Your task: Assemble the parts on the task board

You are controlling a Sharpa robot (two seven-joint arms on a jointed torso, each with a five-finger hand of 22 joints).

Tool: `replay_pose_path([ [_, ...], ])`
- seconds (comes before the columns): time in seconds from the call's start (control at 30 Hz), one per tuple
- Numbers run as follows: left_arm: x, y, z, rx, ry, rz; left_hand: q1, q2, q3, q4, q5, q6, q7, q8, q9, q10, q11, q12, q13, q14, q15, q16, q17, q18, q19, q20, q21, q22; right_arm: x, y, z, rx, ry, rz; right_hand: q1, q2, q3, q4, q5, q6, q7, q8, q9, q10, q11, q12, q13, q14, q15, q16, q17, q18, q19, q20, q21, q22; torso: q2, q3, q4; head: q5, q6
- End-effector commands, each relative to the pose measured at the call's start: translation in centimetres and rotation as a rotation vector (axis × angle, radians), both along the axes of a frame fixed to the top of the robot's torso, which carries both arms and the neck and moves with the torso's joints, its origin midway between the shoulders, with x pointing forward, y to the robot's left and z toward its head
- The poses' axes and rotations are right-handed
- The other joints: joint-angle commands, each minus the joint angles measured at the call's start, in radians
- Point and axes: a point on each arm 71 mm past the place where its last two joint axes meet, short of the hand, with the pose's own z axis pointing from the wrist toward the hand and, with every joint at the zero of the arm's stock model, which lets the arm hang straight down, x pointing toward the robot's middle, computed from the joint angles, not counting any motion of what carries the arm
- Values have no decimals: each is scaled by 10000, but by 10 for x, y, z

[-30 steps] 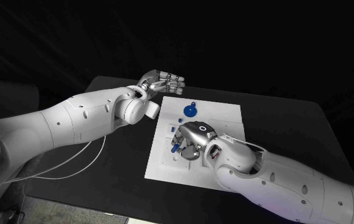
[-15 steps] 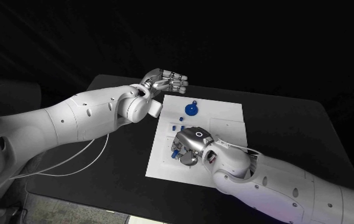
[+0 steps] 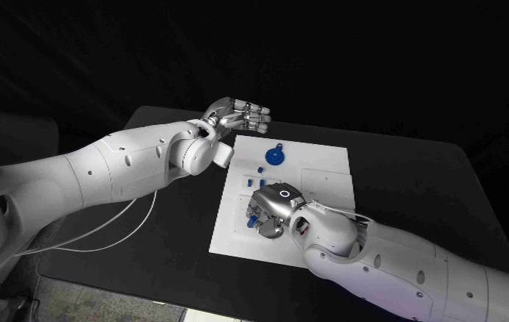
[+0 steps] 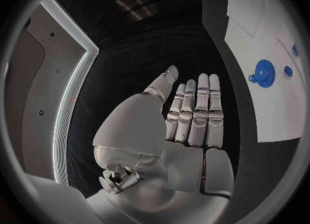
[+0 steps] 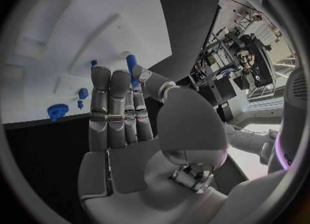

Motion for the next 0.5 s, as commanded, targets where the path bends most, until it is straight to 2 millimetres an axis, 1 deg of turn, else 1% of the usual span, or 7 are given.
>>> replay_pose_path([
  [0.03,0,-2,1,-121,-8,-161,-20,2,-18,61,-54,-78,-1,11,7,-90,-5,-9,-3,-78,-8,-30,10,-124,49,32,55,-8,0,-1,-1,-265,-192,-26,8,120,9,-63,32,80,-20,43,58,85,-12,46,19,31,-62,-31,8,123,202,-37,27,351,-6,2,1,-13,4],
  [0.37,0,0,1,-104,13,-130,-28,2,-34,102,-51,-98,4,8,6,-100,0,-9,-3,-84,-5,-29,12,-124,62,35,65,-101,2,-5,-2,-405,-261,-151,3,120,21,-79,30,89,-22,44,59,91,-13,45,18,34,-64,-25,14,124,201,-38,60,355,7,1,-1,-2,-15],
  [0.5,0,0,1,-103,16,-130,-28,2,-34,102,-51,-98,4,8,6,-100,0,-9,-3,-84,-5,-29,12,-124,62,35,65,-101,2,-6,-3,-495,-232,-147,-7,119,20,-87,29,97,-23,44,59,99,-15,46,18,32,-64,-19,19,125,198,-38,97,356,-3,-6,0,-9,-32],
])
